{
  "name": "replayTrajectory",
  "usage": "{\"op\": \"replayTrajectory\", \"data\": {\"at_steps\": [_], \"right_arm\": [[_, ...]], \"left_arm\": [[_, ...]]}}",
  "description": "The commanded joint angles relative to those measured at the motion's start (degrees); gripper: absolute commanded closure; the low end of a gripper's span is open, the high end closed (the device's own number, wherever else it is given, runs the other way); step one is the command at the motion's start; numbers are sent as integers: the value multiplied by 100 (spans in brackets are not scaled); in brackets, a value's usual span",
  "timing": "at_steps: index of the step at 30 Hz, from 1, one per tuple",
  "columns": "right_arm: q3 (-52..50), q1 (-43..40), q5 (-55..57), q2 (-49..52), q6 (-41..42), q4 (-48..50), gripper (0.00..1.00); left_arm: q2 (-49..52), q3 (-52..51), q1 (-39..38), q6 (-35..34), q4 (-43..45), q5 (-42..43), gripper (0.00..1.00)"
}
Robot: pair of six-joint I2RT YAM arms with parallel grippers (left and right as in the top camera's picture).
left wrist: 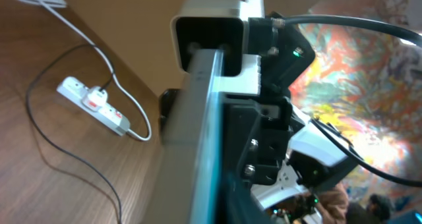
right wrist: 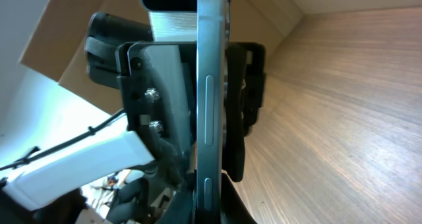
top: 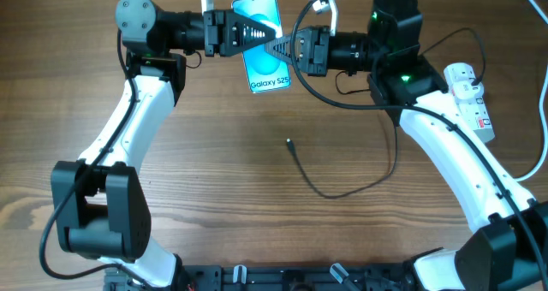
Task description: Plug charger to phone and switch on socket
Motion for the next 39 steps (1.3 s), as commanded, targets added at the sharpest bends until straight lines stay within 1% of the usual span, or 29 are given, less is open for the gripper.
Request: {"op": "replayTrajectory", "data": {"at_steps": [1,4,5,6,7,8,10,13,15,17,18,20,22,23,24,25,26,27,28,29,32,34,37,39], "right_arm": [[11,-55,293,85,140,-105,96],[11,-55,192,85,140,-216,96],[11,-55,195,85,133,-273,96],[11,-55,192,85,101,-297,93],[11,-55,190,85,61,-310,81],[11,-55,170,85,37,-315,56],[11,-114,87,85,28,-313,41],[11,-422,-356,83,-44,-295,27],[11,-664,-951,85,-278,-326,12],[11,-909,-1331,85,-428,-553,7],[11,-1075,-1353,85,-595,-890,6],[9,-1370,-1294,85,-1215,-1644,5],[9,-1631,-833,85,-1840,-2651,3],[7,-1727,-376,85,-2155,-3206,1],[7,-1792,313,85,-2461,-3779,0],[4,-1803,1147,85,-2601,-4271,0],[2,-1801,1779,85,-2649,-4581,0],[-7,-1797,2319,85,-2656,-4815,0],[-11,-1797,2780,85,-2656,-5018,0],[-11,-1797,3134,85,-2658,-5154,0],[-13,-1797,3742,85,-2651,-5324,0],[-15,-1797,3757,85,-2649,-5342,0],[-15,-1792,3759,85,-2649,-5425,0],[-15,-1792,3759,85,-2651,-5436,0]], "left_arm": [[-354,61,-31,-175,116,-17,91],[-354,61,-31,-173,116,-101,96],[-354,61,-31,-175,116,-101,96],[-354,61,-31,-173,116,-98,96],[-354,61,-31,-173,116,-101,96],[-354,61,-31,-173,116,-101,96],[-354,61,-31,-173,116,-98,96],[-352,61,-28,-116,111,-96,96],[-334,59,-28,186,28,-35,96],[-304,33,-31,662,-505,81,96],[-297,13,-31,1104,-1029,125,96],[-264,7,-28,1906,-1991,116,96],[-166,4,-31,2658,-2966,66,96],[-131,-2,-31,2959,-3412,-35,96],[-87,-63,-31,3534,-4308,-509,96],[-81,-127,-31,4089,-5357,-1311,96],[-81,-142,-52,4614,-6557,-2562,96],[-81,-142,-107,4848,-7368,-3742,96],[-81,-142,-188,4951,-7958,-4874,96],[-81,-142,-280,4981,-8352,-5565,96],[-81,-142,-643,4977,-9110,-7405,96],[-48,-142,-870,4977,-9357,-8174,96],[190,-142,-1355,4977,-9547,-9005,96],[389,-142,-1593,4957,-9604,-9315,96]]}}
